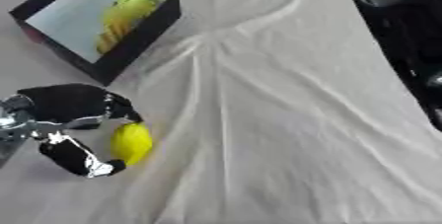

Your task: Pick up objects on the table and place them in the box.

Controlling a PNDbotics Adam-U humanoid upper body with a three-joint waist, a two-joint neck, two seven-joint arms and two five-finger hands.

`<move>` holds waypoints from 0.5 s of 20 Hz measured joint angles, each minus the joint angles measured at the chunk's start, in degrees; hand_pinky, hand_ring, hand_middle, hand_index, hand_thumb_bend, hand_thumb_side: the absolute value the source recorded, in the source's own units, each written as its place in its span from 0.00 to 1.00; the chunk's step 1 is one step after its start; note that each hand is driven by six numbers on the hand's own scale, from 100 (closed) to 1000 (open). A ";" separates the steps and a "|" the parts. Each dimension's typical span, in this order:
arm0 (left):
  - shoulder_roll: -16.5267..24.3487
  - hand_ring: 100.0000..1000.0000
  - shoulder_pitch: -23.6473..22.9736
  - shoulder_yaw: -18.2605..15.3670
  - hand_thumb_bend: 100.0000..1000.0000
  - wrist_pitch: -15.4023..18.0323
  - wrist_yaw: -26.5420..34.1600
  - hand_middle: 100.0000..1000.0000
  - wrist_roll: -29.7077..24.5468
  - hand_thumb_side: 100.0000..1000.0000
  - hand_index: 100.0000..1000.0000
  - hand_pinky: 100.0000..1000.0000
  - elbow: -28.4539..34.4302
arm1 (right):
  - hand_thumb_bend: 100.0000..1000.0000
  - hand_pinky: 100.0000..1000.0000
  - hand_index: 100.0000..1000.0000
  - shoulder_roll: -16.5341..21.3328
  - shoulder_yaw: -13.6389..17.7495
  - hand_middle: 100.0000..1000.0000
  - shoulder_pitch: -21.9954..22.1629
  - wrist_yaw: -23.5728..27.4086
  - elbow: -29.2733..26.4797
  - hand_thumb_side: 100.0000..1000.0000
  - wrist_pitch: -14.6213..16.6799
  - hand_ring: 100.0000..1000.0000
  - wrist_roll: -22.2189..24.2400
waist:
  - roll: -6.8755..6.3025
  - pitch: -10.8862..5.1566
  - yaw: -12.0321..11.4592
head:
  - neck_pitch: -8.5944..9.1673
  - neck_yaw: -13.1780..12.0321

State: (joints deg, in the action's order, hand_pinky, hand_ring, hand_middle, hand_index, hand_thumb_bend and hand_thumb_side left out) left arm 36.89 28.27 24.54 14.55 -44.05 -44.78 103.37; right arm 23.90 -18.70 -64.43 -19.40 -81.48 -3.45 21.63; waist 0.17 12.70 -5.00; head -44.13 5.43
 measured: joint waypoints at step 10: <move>-1.42 0.72 0.58 0.89 0.28 1.30 -4.05 0.71 2.30 0.34 0.85 0.79 -1.02 | 0.00 0.87 0.81 0.00 0.11 0.70 0.32 0.52 0.09 0.02 0.10 0.77 -0.03 | 0.18 0.13 0.08 | 0.00 -0.22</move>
State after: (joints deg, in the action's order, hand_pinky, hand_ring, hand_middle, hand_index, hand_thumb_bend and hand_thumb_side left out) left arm 35.47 28.85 25.43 15.85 -48.10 -42.47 102.34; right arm 23.90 -18.60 -64.11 -18.88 -81.39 -3.35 21.60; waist 0.36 12.83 -4.93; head -44.13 5.21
